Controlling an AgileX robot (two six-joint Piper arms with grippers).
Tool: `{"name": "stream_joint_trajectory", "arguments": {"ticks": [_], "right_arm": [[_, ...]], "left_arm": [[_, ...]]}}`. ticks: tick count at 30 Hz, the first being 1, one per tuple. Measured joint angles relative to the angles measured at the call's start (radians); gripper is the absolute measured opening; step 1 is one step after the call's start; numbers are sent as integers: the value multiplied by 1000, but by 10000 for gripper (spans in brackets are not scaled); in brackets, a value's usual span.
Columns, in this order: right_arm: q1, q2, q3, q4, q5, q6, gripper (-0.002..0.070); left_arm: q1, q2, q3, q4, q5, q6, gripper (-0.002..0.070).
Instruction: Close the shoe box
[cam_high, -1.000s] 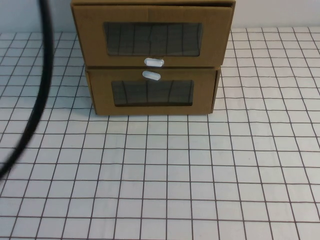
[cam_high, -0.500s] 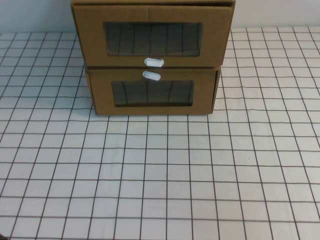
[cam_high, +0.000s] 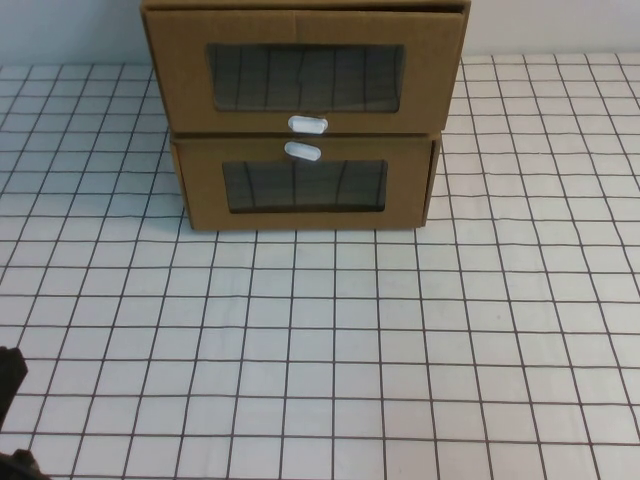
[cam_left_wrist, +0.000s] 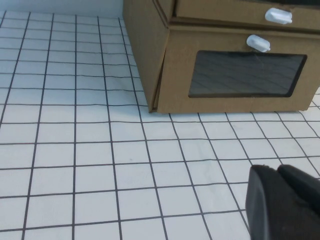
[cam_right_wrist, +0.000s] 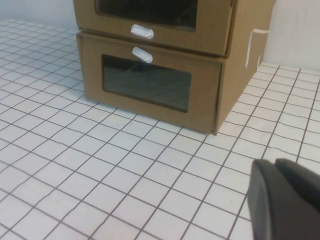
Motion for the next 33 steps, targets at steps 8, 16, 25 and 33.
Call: {"name": "stream_joint_trajectory", "arguments": {"ticks": [8, 16, 25, 33], "right_arm": [[0, 0, 2, -2, 96, 0, -13], [0, 0, 2, -8, 157, 0, -13], [0, 0, 2, -8, 183, 0, -13], [0, 0, 2, -8, 185, 0, -13]], "left_arm": [[0, 0, 0, 0, -4, 0, -5], [0, 0, 0, 0, -4, 0, -5], [0, -192, 43, 2, -5, 0, -5], [7, -335, 317, 163, -245, 0, -5]]}}
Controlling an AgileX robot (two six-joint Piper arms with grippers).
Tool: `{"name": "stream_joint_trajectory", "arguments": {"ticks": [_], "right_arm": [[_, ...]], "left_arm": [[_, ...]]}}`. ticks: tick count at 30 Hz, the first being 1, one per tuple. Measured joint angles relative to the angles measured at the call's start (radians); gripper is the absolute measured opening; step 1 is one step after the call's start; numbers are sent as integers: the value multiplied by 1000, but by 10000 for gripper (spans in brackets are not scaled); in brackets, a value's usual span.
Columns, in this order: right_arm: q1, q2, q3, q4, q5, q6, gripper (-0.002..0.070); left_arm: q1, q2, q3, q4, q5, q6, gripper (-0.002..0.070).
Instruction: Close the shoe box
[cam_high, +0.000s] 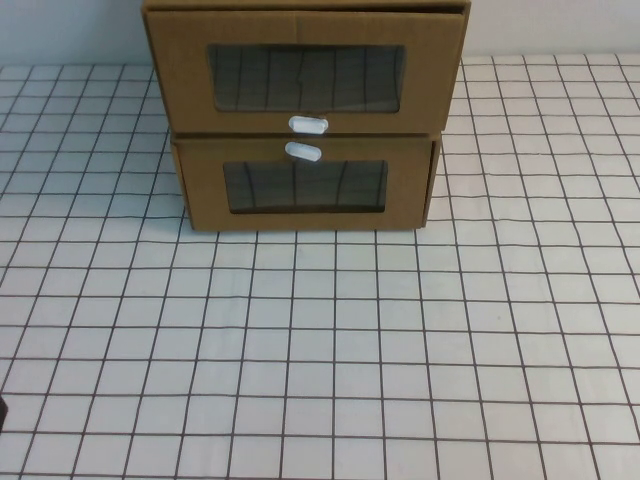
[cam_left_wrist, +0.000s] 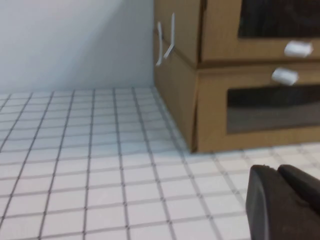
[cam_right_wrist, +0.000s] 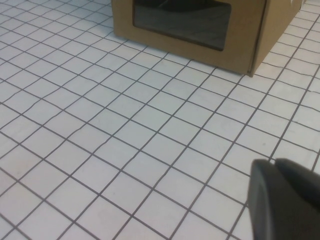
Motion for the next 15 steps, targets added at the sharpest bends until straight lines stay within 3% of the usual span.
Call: {"name": "stream_joint_trajectory", "arguments": {"ticks": [6, 15], "right_arm": [[0, 0, 0, 0, 2, 0, -13], [0, 0, 0, 0, 2, 0, -14]], "left_arm": [[51, -2, 31, 99, 154, 4, -5], [54, -2, 32, 30, 225, -37, -5]]}}
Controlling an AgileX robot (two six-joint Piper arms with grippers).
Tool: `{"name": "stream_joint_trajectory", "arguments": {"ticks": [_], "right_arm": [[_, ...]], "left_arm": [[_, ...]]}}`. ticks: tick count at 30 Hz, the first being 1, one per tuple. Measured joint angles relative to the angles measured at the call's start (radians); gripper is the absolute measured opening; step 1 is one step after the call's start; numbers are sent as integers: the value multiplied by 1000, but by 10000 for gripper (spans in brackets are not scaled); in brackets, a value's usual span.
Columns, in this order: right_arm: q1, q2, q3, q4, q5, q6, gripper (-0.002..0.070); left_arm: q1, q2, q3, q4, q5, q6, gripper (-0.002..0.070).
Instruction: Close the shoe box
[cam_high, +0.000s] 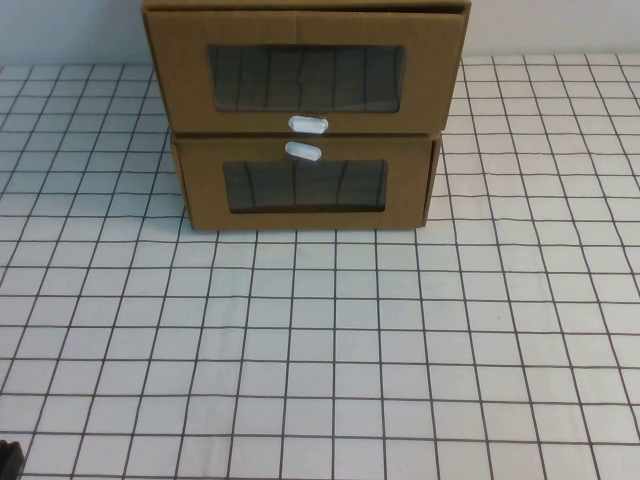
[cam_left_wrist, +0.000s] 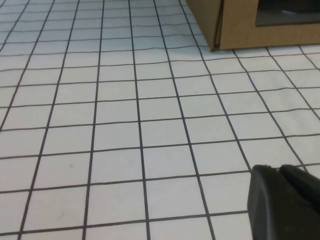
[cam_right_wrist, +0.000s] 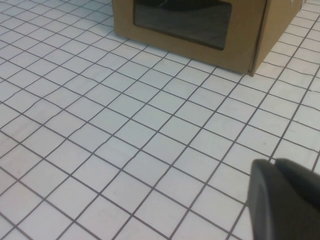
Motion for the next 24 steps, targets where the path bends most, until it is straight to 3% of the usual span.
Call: {"name": "stream_joint_trajectory", "arguments": {"ticks": [24], "right_arm": [[0, -9, 0, -36, 0, -40, -13]], "left_arm": [[0, 0, 0, -6, 1, -2, -5]]}}
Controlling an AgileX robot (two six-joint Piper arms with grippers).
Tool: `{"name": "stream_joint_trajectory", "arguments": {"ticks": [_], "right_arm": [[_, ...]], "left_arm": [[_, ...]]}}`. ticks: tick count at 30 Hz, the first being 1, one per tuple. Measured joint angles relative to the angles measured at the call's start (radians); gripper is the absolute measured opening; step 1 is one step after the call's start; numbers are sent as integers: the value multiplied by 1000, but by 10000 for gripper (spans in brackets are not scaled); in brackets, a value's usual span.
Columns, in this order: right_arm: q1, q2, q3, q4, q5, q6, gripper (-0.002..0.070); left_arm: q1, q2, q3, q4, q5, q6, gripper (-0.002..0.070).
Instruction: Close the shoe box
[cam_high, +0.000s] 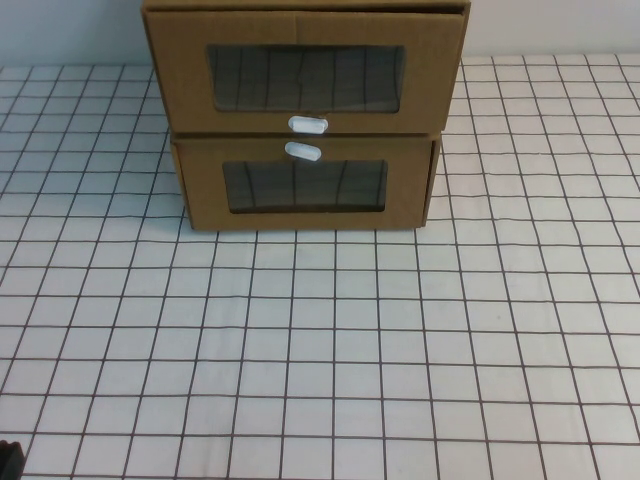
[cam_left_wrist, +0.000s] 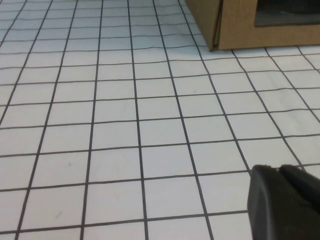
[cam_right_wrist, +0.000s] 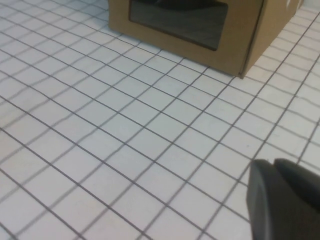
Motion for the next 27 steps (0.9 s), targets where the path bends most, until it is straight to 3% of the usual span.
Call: {"name": "stream_joint_trajectory", "arguments": {"ticks": [4, 14, 21, 27], "right_arm": [[-4, -27, 0, -88, 0, -108, -13], [-132, -141, 46, -96, -33, -137, -14], [-265, -182, 206, -108, -204, 41, -13], [-309, -182, 266, -174, -282, 185, -13]], "left_arm": [[0, 0, 0, 0, 0, 0, -5], [0, -1, 0, 0, 2, 0, -5], [0, -2, 0, 0, 2, 0, -5], [0, -2, 0, 0, 2, 0, -5]]}}
